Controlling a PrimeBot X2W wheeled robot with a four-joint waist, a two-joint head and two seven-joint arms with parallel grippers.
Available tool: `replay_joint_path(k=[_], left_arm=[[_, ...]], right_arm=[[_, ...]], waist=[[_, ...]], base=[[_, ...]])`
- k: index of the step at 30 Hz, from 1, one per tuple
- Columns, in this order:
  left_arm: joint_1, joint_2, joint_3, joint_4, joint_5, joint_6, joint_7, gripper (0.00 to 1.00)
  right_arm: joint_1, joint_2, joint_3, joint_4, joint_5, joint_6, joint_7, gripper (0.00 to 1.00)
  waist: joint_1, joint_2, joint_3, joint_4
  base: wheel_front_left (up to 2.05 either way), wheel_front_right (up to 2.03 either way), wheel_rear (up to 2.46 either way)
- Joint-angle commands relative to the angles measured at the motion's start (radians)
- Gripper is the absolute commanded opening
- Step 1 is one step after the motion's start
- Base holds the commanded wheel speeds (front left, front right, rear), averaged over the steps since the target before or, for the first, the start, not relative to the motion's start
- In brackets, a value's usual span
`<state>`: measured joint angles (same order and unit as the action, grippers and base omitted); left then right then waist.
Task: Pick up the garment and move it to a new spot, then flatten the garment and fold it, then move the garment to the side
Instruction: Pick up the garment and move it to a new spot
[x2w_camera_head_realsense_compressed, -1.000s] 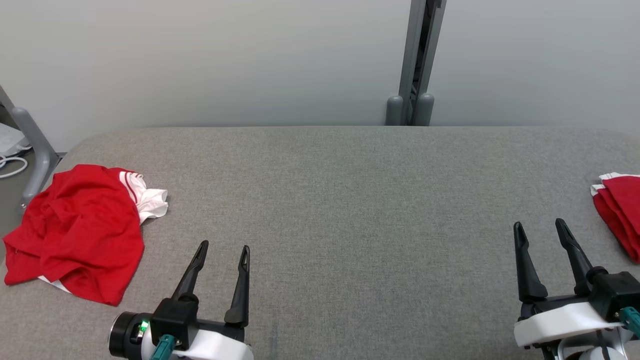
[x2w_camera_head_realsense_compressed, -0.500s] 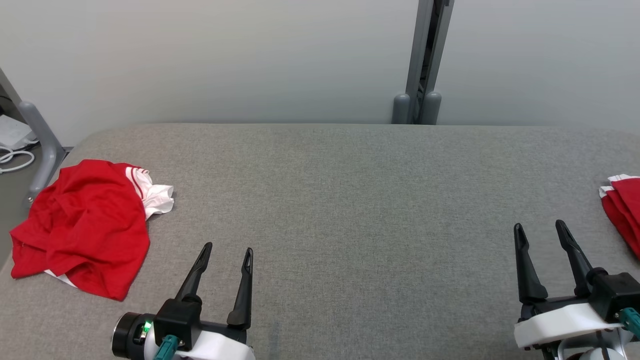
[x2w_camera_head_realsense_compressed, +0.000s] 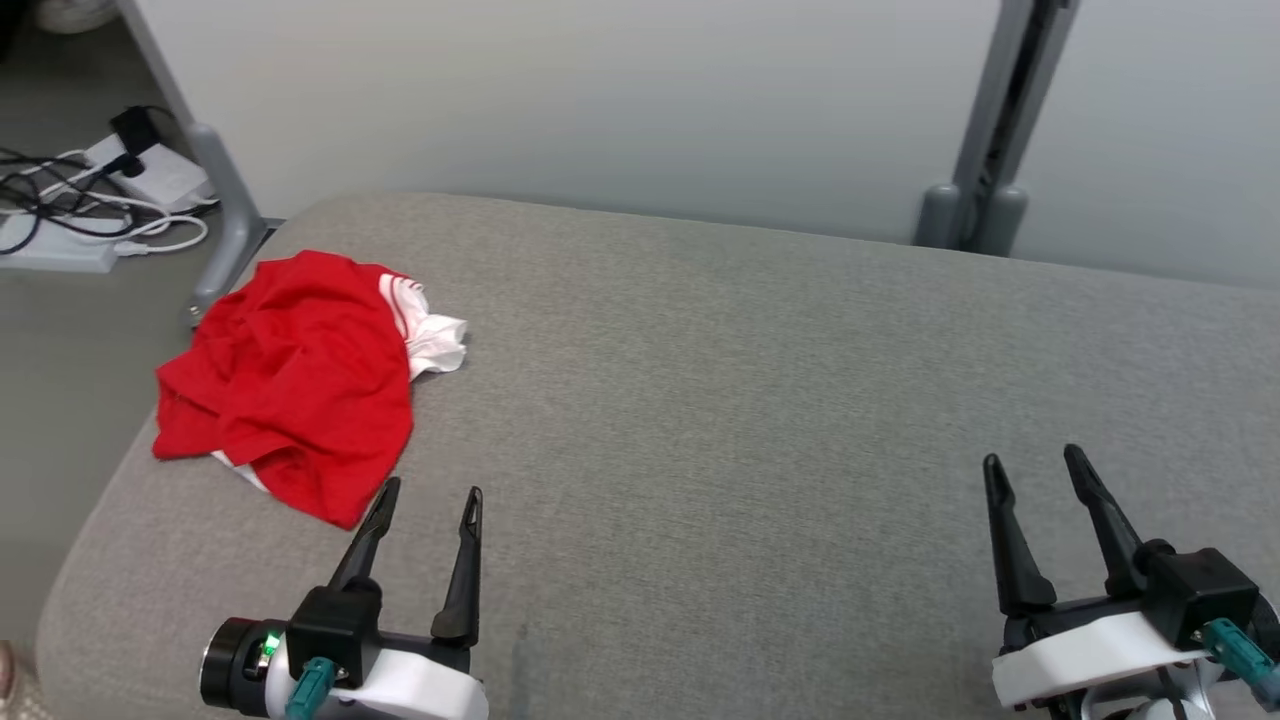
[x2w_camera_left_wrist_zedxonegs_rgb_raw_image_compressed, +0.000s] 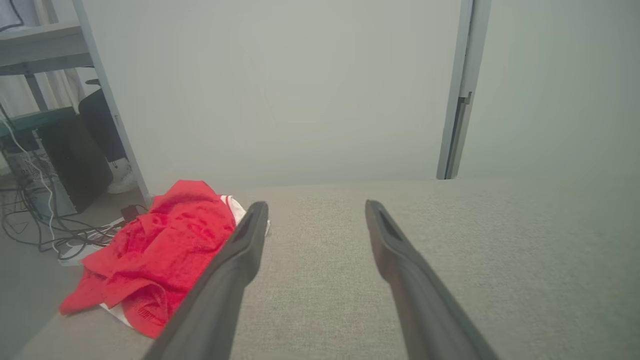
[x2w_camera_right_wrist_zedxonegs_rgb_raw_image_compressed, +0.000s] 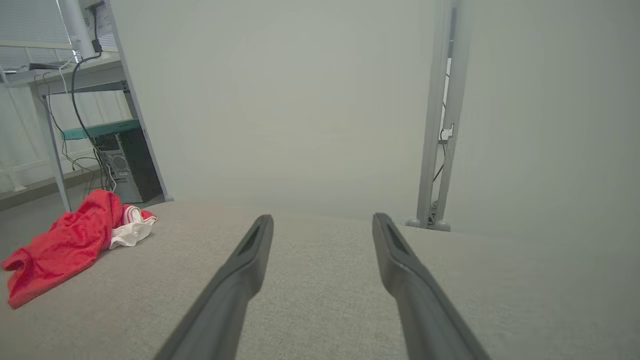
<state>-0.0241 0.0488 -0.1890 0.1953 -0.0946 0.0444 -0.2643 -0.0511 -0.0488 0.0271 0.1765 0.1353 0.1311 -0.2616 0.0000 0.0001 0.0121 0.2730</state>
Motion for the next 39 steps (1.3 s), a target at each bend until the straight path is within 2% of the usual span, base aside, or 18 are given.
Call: replay_joint_path(k=[1,11,24,34,39], left_arm=[[0.0,0.004,0.011,0.002,-0.003,-0.005,0.0,1.0],[0.017,0.007,0.083,-0.009,0.017,-0.009,0.0,1.0],[0.056,0.004,0.15,-0.066,-0.025,0.034,0.0,1.0],[0.057,0.004,0.142,-0.06,-0.04,0.043,0.0,1.0],[0.03,0.004,0.138,-0.02,-0.09,0.039,0.0,1.0]], right_arm=[[0.002,-0.004,0.007,-0.002,0.01,-0.001,-0.005,1.0],[0.005,-0.004,0.124,-0.011,0.044,-0.001,-0.005,1.0],[-0.111,-0.005,0.25,0.066,0.045,-0.001,-0.005,1.0],[-0.117,-0.005,0.246,0.079,0.039,-0.001,-0.005,1.0],[-0.104,-0.005,0.229,0.07,0.029,-0.001,-0.005,1.0]], waist=[[0.0,-0.0001,-0.007,0.058],[0.0,-0.0001,-0.032,0.226],[0.0,-0.0001,0.006,0.254],[0.0,-0.0001,0.007,0.251],[0.0,-0.0001,0.02,0.25]], base=[[0.0,0.0,0.0],[0.0,0.0,0.0],[0.0,0.0,0.0],[0.0,0.0,0.0],[0.0,0.0,0.0]])
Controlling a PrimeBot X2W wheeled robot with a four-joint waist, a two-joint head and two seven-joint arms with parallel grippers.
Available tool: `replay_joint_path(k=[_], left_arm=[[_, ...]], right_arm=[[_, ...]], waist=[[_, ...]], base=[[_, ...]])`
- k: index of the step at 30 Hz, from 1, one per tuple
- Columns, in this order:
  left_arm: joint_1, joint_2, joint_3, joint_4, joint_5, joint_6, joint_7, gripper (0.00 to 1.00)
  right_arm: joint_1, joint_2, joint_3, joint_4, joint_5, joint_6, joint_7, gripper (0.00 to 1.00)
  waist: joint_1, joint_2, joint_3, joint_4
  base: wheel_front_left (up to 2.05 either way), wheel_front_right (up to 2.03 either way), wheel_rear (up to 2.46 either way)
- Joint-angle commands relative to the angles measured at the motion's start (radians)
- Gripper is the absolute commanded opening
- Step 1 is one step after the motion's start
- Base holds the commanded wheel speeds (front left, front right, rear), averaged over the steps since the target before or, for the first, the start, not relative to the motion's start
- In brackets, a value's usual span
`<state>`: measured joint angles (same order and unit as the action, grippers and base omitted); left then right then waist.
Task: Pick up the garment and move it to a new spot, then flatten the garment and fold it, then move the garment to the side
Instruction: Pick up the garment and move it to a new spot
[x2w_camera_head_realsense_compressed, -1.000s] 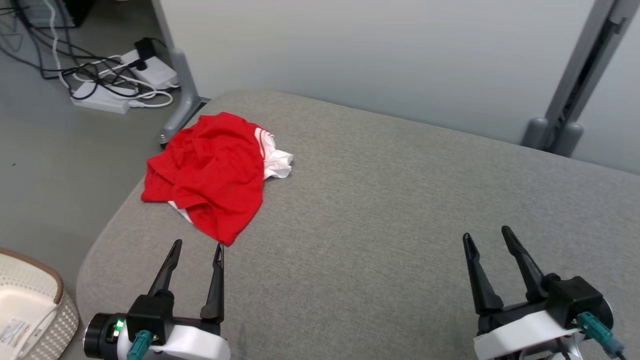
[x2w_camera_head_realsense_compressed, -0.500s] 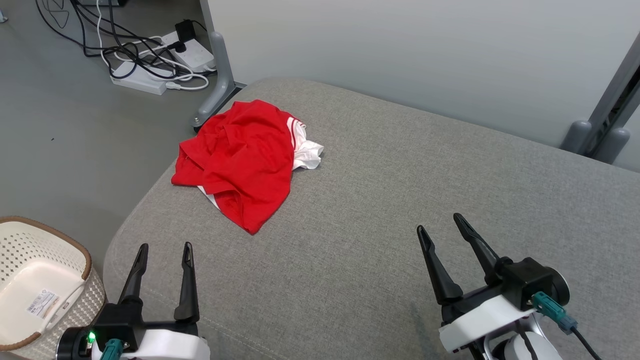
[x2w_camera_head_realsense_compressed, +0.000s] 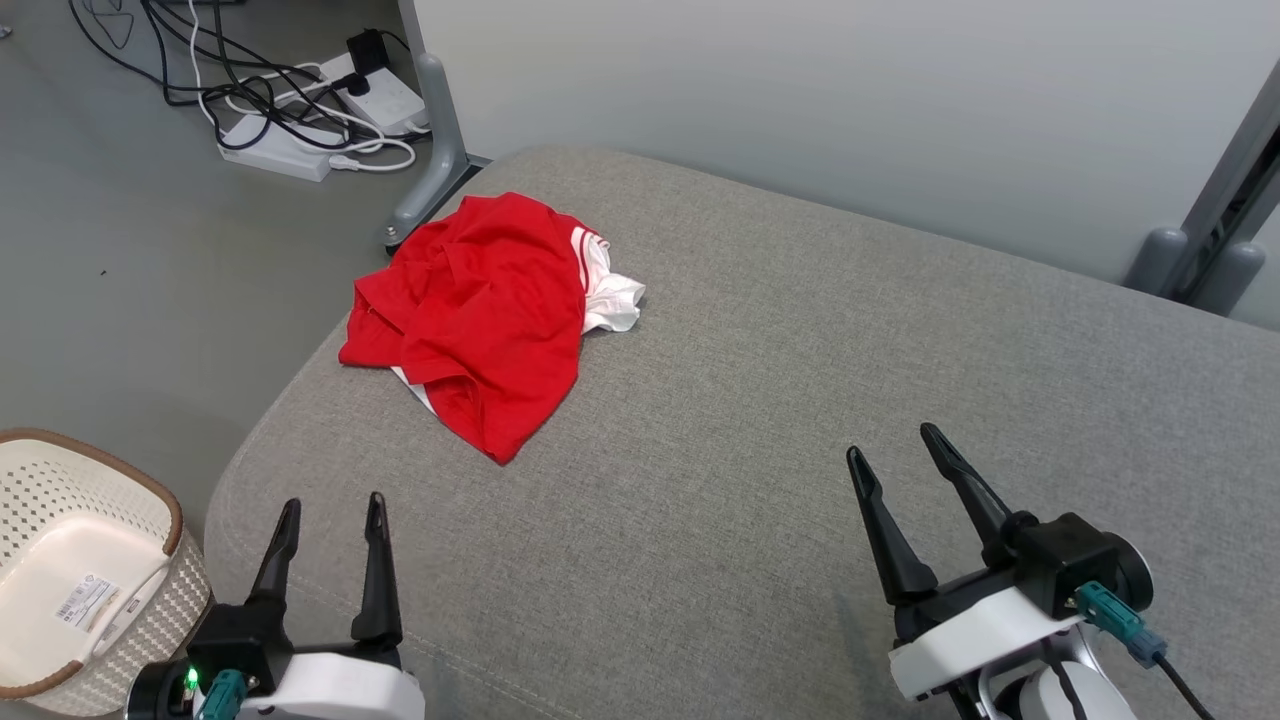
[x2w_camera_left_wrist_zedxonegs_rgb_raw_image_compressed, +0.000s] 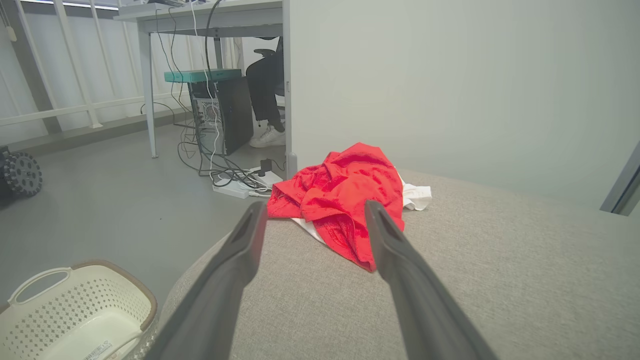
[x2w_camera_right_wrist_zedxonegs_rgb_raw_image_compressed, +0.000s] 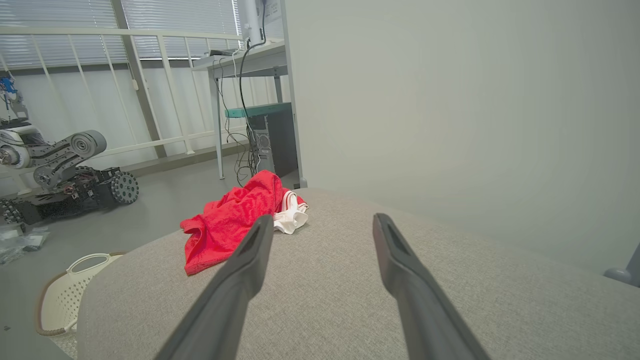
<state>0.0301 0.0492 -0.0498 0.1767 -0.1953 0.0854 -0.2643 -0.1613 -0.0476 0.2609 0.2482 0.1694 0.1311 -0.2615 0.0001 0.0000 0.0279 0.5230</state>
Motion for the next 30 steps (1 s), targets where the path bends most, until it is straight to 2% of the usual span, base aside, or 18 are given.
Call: replay_joint_path(k=[1,8,12,18,21,24,30], left_arm=[[-0.037,0.003,-0.006,0.008,0.017,-0.006,0.0,1.0],[-0.132,0.004,-0.003,0.093,0.004,-0.041,0.0,1.0],[-0.222,0.026,0.032,0.16,-0.006,-0.074,0.0,1.0],[-0.414,0.094,0.062,0.325,-0.028,-0.126,0.018,1.0],[-0.557,0.141,0.066,0.456,-0.055,-0.16,0.086,1.0],[-0.642,0.176,0.046,0.543,-0.031,-0.166,0.123,1.0],[-0.78,0.208,0.015,0.699,-0.029,-0.185,0.198,1.0]], right_arm=[[0.007,-0.006,-0.01,-0.005,-0.009,-0.001,-0.005,1.0],[0.027,-0.007,-0.051,-0.044,-0.055,-0.001,-0.005,1.0],[0.0,-0.013,-0.042,-0.068,-0.093,-0.001,-0.005,1.0],[-0.05,-0.03,-0.033,-0.115,-0.138,-0.001,0.021,1.0],[-0.078,-0.043,-0.035,-0.15,-0.158,-0.001,0.044,1.0],[-0.097,-0.048,-0.039,-0.172,-0.167,-0.001,0.056,1.0],[-0.105,-0.051,-0.039,-0.202,-0.182,-0.001,0.068,1.0]], waist=[[-0.0001,0.0,0.009,0.0],[-0.0001,0.0,0.068,-0.001],[-0.0001,0.0,0.138,-0.05],[-0.0001,0.0,0.251,-0.122],[-0.0001,0.0,0.315,-0.163],[-0.0001,0.0,0.355,-0.189],[-0.0001,0.0,0.408,-0.229]], base=[[0.0,0.0,0.0],[0.0,0.0,0.0],[0.0,0.0,0.0],[0.0,0.0,0.0],[0.0,0.0,0.0],[0.0,0.0,0.0],[0.0,0.0,0.0]])
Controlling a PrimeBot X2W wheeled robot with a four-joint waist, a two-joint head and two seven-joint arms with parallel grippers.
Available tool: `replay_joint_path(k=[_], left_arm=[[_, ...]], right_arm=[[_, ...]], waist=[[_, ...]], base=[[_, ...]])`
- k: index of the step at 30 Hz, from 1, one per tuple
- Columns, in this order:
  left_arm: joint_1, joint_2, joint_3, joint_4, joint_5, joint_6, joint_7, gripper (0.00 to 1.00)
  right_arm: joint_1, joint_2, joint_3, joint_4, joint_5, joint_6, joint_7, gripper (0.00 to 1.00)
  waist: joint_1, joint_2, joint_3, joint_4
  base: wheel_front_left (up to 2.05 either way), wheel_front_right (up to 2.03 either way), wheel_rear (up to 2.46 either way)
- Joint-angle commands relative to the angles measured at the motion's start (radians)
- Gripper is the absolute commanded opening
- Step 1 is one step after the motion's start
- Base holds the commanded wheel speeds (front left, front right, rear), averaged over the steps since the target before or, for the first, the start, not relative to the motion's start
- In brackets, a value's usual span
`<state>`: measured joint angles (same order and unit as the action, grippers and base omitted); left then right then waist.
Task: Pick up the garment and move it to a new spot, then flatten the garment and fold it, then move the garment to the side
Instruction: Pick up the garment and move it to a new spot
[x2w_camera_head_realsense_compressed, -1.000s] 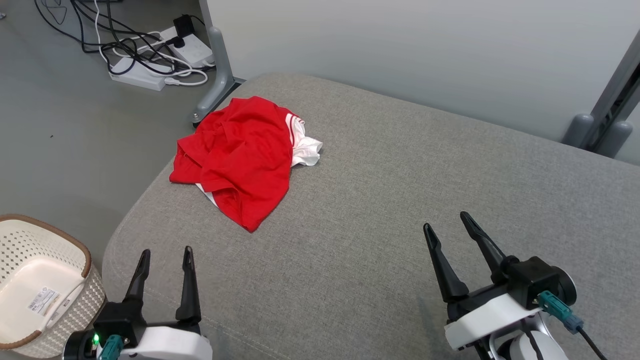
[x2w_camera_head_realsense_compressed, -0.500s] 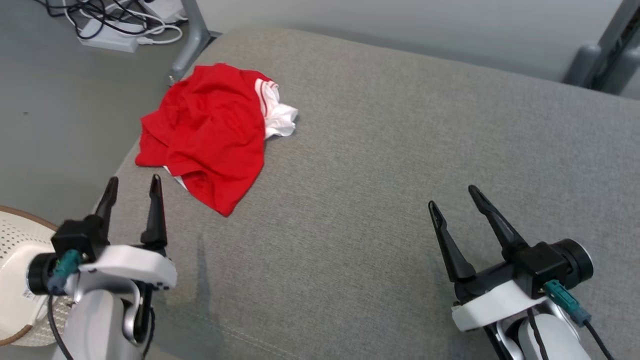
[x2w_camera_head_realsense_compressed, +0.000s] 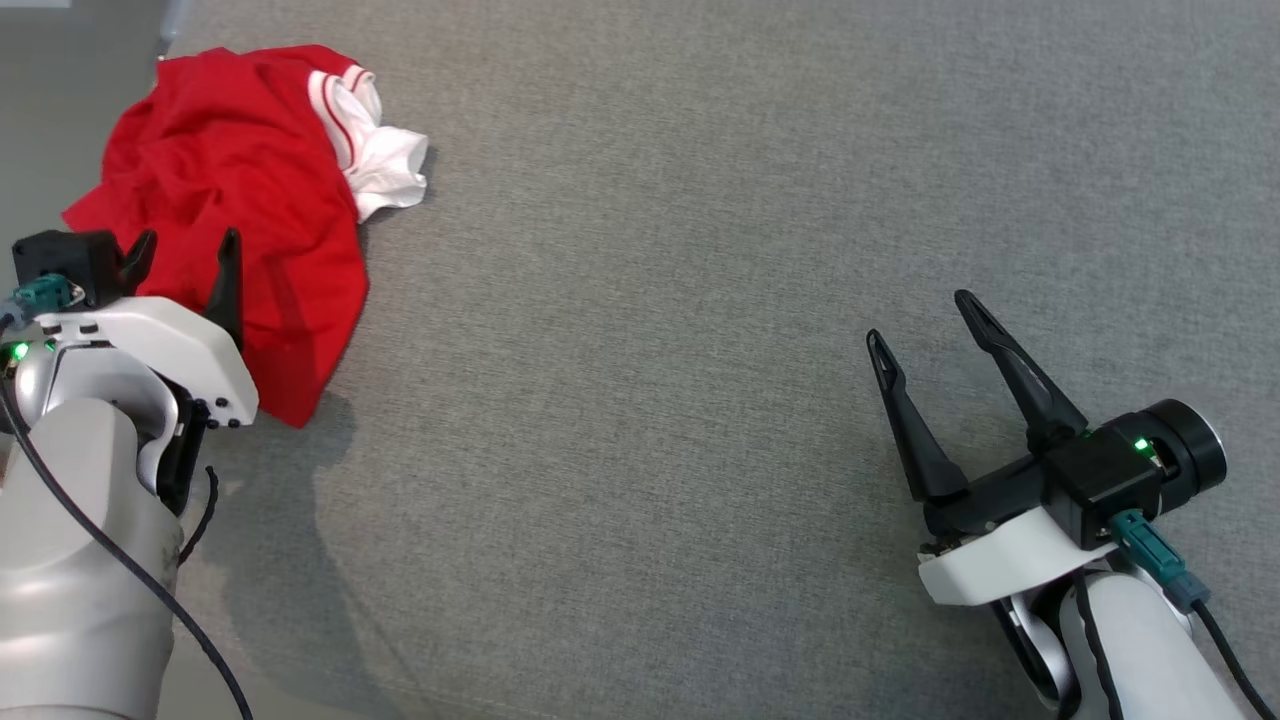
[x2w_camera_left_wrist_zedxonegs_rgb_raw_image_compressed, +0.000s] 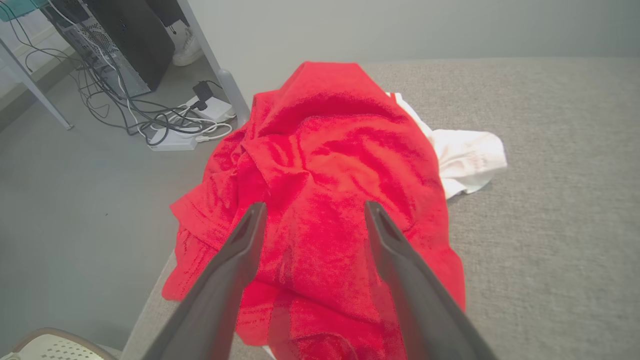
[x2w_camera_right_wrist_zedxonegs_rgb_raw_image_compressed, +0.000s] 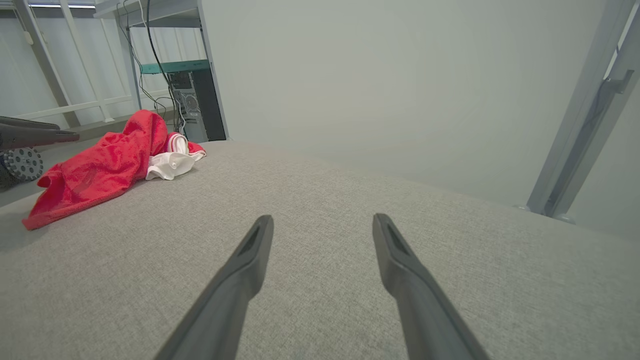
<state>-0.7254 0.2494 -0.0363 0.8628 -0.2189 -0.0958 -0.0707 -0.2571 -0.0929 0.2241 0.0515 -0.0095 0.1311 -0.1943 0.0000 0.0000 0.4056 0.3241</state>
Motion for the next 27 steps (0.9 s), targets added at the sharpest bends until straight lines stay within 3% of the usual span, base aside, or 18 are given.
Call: replay_joint_path(k=[1,11,12,13,20,27], left_arm=[[-0.039,0.01,0.001,0.042,-0.009,-0.006,0.012,1.0],[-0.145,0.036,0.01,0.252,-0.033,0.015,0.073,1.0],[-0.153,0.039,0.014,0.269,-0.041,0.014,0.077,0.6],[-0.16,0.04,0.014,0.283,-0.042,0.013,0.075,0.0],[-0.172,0.048,0.017,0.332,-0.057,0.007,0.007,0.0],[-0.188,0.007,0.044,0.289,-0.122,-0.021,-0.111,0.0]], right_arm=[[-0.01,-0.006,0.0,-0.008,-0.004,-0.001,0.001,1.0],[-0.021,0.0,0.006,-0.016,-0.009,-0.001,-0.006,1.0],[-0.021,0.0,0.007,-0.014,-0.008,-0.001,-0.008,1.0],[-0.021,0.0,0.005,-0.012,-0.008,-0.001,-0.01,1.0],[-0.007,0.007,0.008,0.019,0.003,-0.001,-0.026,1.0],[0.005,0.016,0.008,0.065,0.032,-0.001,-0.053,1.0]], waist=[[0.0,0.0,0.037,-0.036],[0.0,0.0,0.065,-0.077],[0.0,0.0,0.064,-0.079],[0.0,0.0,0.063,-0.081],[0.0,0.0,0.016,-0.079],[0.0,0.0,-0.091,-0.069]], base=[[0.0,0.0,0.0],[0.0,0.0,0.0],[0.0,0.0,0.0],[0.0,0.0,0.0],[0.0,0.0,0.0],[0.0,0.0,0.0]])
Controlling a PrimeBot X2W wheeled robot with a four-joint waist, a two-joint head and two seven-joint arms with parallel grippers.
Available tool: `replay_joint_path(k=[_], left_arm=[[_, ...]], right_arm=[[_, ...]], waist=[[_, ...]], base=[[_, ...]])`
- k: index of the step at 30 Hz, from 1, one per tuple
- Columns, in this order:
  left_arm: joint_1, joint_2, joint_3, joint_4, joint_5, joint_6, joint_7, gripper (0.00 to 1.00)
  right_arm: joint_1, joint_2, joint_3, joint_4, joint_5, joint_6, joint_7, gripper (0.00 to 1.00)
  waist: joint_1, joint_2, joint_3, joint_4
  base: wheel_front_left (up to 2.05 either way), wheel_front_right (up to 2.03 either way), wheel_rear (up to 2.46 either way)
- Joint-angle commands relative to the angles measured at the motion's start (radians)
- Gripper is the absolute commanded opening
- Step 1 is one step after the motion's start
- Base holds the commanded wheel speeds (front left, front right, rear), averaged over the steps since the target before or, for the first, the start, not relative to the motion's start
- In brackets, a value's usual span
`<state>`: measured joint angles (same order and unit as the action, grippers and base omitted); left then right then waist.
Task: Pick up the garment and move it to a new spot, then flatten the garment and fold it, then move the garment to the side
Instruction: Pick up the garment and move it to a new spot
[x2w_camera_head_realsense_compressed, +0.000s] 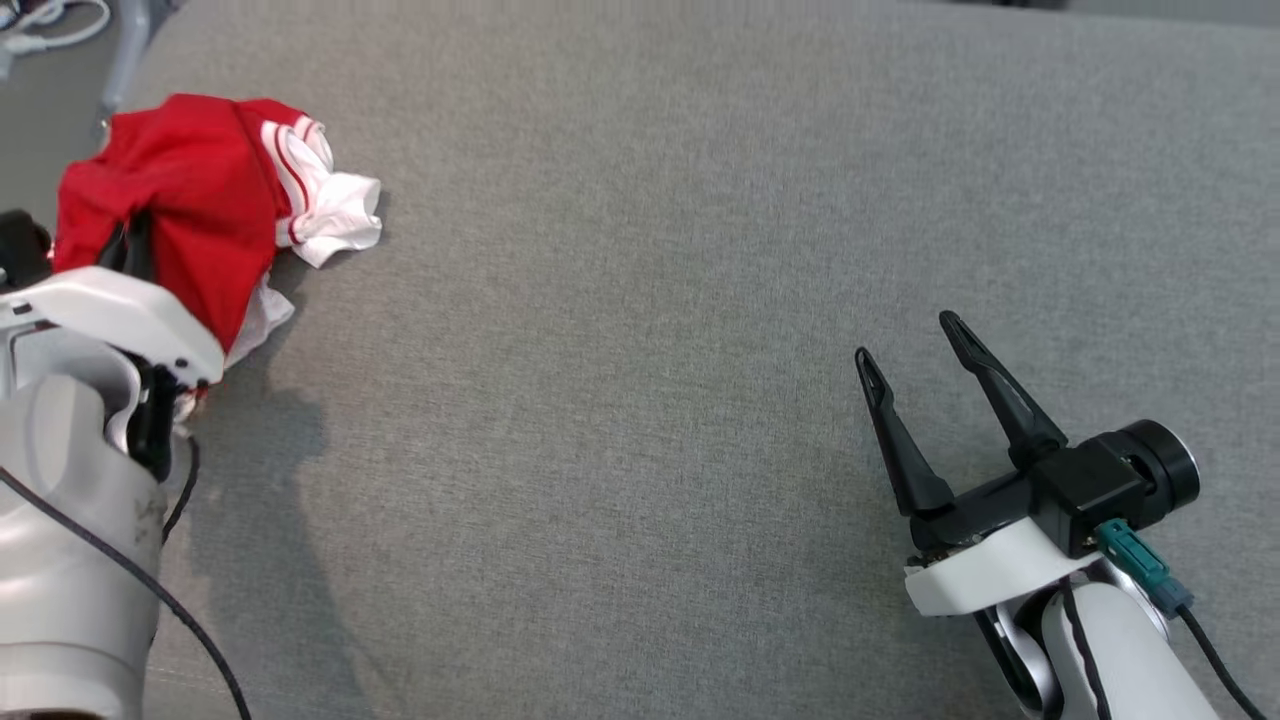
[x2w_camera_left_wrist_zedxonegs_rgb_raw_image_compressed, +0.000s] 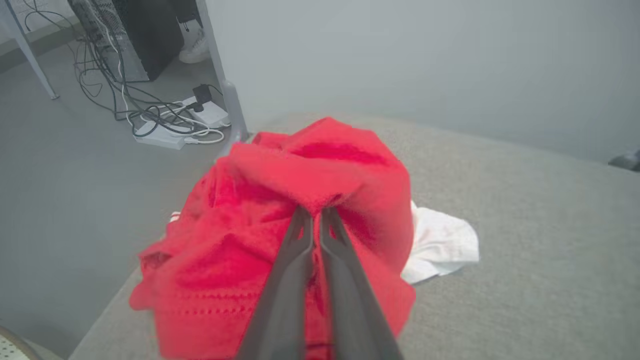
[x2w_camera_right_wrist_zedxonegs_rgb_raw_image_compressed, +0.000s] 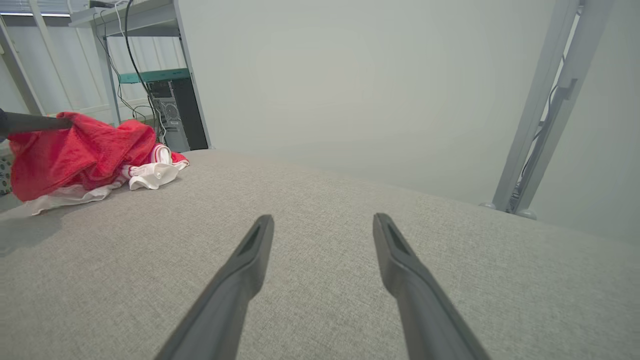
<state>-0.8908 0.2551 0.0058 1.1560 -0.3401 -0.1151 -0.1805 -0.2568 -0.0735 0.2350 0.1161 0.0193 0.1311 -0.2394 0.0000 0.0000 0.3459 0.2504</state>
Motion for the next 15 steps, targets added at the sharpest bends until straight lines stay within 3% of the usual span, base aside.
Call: replay_joint_path(k=[1,7,15], left_arm=[[-0.027,-0.009,0.002,-0.023,-0.014,-0.007,-0.015,0.0],[-0.044,-0.092,-0.026,-0.208,-0.133,-0.014,-0.023,0.0],[-0.025,-0.171,-0.088,-0.531,-0.242,-0.008,0.096,0.0]], right_arm=[[0.006,-0.002,-0.005,0.006,0.009,-0.001,-0.012,1.0],[0.018,0.009,-0.026,0.029,0.036,-0.001,-0.023,1.0],[0.032,0.019,-0.061,0.003,0.064,-0.001,-0.027,1.0]], waist=[[0.0,0.0,-0.046,0.005],[0.0,0.0,-0.122,0.0],[0.0,0.0,-0.171,-0.059]], base=[[0.0,0.0,0.0],[0.0,0.0,0.0],[0.0,0.0,0.0]])
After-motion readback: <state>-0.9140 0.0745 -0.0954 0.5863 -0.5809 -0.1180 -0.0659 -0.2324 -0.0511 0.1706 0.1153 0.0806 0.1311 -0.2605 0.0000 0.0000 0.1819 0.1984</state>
